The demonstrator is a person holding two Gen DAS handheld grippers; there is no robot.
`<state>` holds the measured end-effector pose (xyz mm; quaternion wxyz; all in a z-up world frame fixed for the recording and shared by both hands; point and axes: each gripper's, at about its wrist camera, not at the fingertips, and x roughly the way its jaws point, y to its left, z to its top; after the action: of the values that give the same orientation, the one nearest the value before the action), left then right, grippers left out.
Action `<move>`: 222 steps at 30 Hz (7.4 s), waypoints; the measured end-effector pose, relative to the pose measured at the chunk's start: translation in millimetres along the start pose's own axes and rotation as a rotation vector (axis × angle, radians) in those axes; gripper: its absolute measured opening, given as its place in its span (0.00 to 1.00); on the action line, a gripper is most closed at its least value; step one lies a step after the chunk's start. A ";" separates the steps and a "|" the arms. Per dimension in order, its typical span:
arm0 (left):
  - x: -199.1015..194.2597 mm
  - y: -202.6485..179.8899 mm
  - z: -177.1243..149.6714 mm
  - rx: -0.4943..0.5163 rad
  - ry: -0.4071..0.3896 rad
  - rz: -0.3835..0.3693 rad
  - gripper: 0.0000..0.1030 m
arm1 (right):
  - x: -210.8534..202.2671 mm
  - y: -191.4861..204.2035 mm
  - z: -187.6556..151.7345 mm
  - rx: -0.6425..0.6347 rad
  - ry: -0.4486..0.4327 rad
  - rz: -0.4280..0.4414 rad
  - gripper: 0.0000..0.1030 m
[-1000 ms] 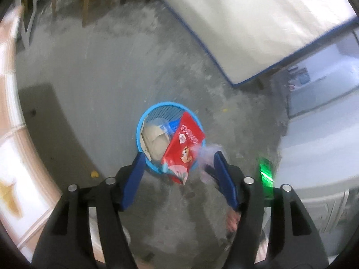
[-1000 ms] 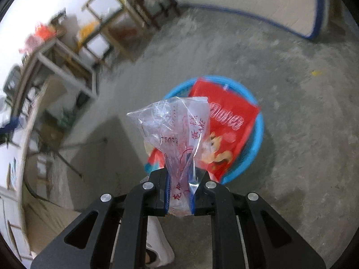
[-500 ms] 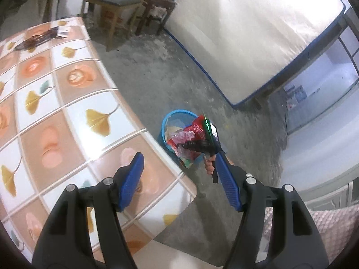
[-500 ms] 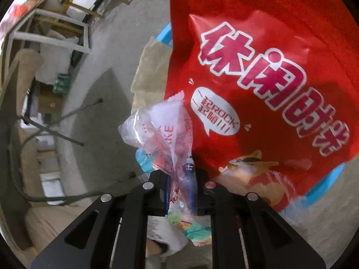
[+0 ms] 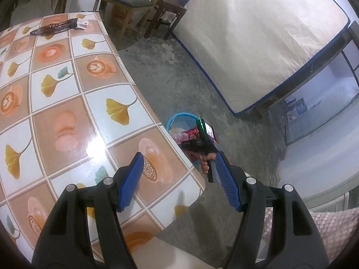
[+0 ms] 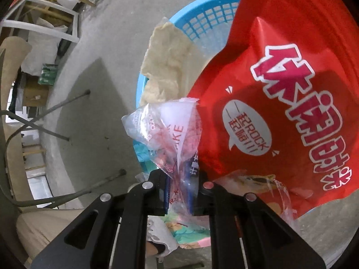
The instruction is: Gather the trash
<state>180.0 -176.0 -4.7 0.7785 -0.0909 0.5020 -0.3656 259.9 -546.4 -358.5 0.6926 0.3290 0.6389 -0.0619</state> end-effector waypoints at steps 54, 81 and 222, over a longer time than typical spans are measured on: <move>-5.7 26.2 -1.0 -0.052 -0.024 -0.070 0.63 | -123.5 -18.0 -126.5 -0.017 -0.182 0.192 0.59; -8.0 29.0 -4.2 -0.082 -0.021 -0.065 0.63 | -36.0 -38.9 -49.7 0.138 -0.163 0.128 0.27; -130.1 -1.9 -165.7 0.074 -0.276 0.593 0.92 | -293.4 224.3 -427.2 -0.299 -0.955 -0.386 0.94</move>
<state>8.8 -54.1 9.9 0.9145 0.0387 0.3826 -0.1253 -38.9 -242.0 11.7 0.9215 0.0384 0.3036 -0.2391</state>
